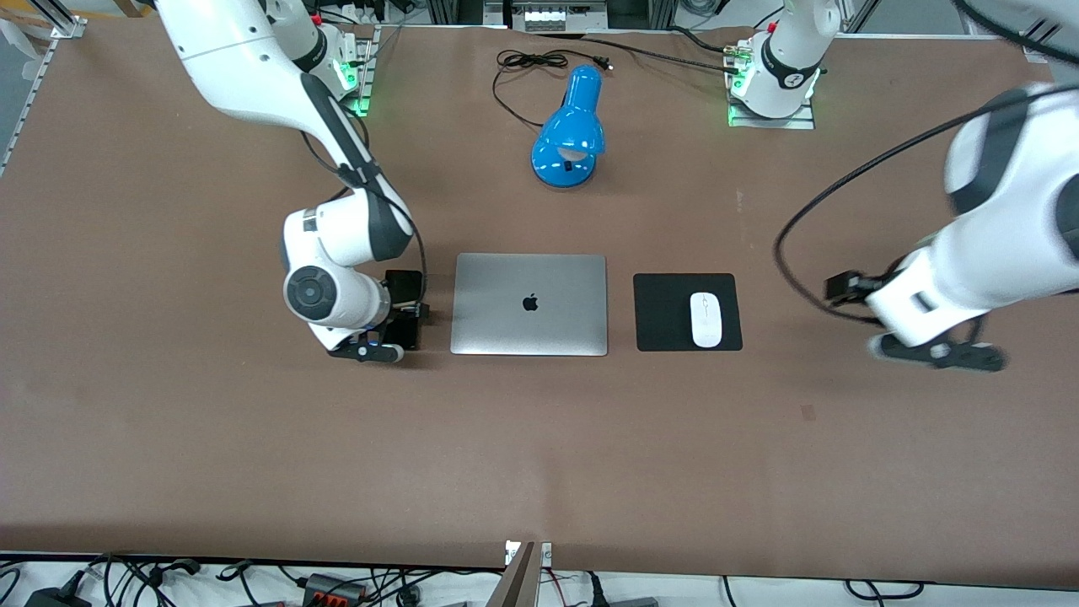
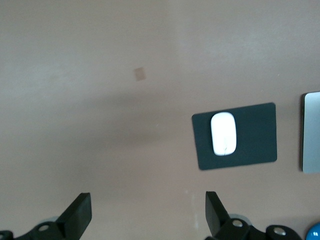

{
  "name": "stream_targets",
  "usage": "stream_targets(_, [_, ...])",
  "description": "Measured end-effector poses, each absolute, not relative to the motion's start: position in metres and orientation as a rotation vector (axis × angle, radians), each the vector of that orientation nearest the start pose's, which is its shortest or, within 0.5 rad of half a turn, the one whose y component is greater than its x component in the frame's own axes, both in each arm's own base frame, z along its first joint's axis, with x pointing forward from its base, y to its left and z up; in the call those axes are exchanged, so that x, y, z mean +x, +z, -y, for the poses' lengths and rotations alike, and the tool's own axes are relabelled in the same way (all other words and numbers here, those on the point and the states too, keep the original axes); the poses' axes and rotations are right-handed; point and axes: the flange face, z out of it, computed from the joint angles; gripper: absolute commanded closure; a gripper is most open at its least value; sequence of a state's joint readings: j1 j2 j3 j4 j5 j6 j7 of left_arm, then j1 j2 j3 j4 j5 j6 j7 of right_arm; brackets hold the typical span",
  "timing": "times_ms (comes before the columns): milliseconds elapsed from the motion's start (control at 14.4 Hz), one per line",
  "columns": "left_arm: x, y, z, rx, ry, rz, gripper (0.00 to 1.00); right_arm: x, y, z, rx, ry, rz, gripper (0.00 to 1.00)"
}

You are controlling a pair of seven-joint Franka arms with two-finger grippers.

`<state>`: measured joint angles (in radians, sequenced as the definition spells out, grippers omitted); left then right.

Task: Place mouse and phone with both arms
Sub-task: 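Release the mouse and raise the left gripper while the right gripper carries the phone, then lower the phone beside the laptop and open the right gripper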

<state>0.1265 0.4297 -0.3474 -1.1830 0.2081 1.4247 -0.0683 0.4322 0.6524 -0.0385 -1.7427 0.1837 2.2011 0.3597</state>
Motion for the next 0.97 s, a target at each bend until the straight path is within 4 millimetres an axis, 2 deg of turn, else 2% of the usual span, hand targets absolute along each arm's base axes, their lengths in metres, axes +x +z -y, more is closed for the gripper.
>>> stream_targets(139, [0.642, 0.568, 0.053, -3.102, 0.246, -0.135, 0.0, 0.585, 0.174, -0.263, -3.093, 0.343, -0.107, 0.66])
stream_targets(278, [0.625, 0.584, 0.043, -3.167, 0.214, -0.084, 0.0, 0.582, 0.172, -0.265, -3.095, 0.346, -0.101, 0.66])
stream_targets(348, [0.615, 0.587, 0.041, -3.164, 0.176, -0.108, 0.0, 0.582, 0.172, -0.265, -3.096, 0.346, -0.102, 0.53])
stream_targets(418, [0.605, 0.588, 0.044, -3.154, 0.139, -0.158, 0.0, 0.582, 0.171, -0.264, -3.096, 0.344, -0.103, 0.01])
stream_targets(627, [0.578, 0.582, 0.05, -3.138, 0.116, -0.211, 0.0, 0.586, 0.175, -0.261, -3.096, 0.318, -0.116, 0.0])
stream_targets(766, [0.574, 0.582, 0.049, -3.137, 0.108, -0.21, 0.0, 0.599, 0.199, -0.259, -3.086, 0.251, -0.126, 0.0])
stream_targets(835, [0.574, 0.581, 0.05, -3.137, 0.107, -0.214, 0.0, 0.607, 0.223, -0.256, -3.08, 0.218, -0.134, 0.0])
stream_targets(975, [0.574, 0.581, 0.054, -3.135, 0.106, -0.225, 0.0, 0.625, 0.289, -0.242, -3.077, 0.17, -0.131, 0.0])
